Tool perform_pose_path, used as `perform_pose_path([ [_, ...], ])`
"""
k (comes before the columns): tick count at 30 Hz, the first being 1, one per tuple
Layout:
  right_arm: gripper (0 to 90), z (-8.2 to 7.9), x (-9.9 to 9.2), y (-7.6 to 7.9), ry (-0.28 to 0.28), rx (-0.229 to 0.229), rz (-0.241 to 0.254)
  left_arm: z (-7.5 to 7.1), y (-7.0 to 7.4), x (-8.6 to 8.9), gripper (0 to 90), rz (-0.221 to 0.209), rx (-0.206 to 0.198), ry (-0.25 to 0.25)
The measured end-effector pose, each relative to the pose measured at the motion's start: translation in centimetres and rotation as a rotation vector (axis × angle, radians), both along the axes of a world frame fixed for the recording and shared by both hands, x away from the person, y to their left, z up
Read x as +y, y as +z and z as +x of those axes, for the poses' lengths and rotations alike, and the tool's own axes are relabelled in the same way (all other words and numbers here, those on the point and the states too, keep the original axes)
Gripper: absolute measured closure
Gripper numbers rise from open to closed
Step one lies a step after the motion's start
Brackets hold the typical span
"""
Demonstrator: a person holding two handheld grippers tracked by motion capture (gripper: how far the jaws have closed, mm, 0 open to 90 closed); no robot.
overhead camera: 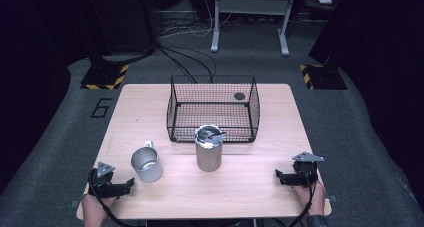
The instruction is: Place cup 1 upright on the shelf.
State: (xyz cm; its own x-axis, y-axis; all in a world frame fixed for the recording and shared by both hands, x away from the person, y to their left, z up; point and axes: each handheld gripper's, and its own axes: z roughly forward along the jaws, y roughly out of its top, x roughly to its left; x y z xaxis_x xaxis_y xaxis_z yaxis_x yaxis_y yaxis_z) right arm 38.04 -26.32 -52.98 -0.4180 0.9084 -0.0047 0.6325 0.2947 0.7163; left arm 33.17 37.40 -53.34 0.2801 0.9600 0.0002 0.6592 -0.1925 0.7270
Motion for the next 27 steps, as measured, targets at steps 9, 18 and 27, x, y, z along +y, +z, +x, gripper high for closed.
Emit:
perform_pose_path([
  [9, 0.0, 0.1, -0.1, 0.2, -0.011, 0.019, -0.010, 0.0, 0.1, 0.0, 0.0, 0.000, 0.010, -0.007],
  [18, 0.0, -0.4, 0.9, 2.1, 0.008, 0.005, 0.033, 0.0, 0.0, 0.0, 0.0, 0.000, 0.004, -0.003],
  [27, 0.0, -0.7, 3.5, 4.7, 0.088, -0.014, 0.077, 0.0, 0.1, 0.1, 0.0, 0.000, 0.010, -0.007],
])
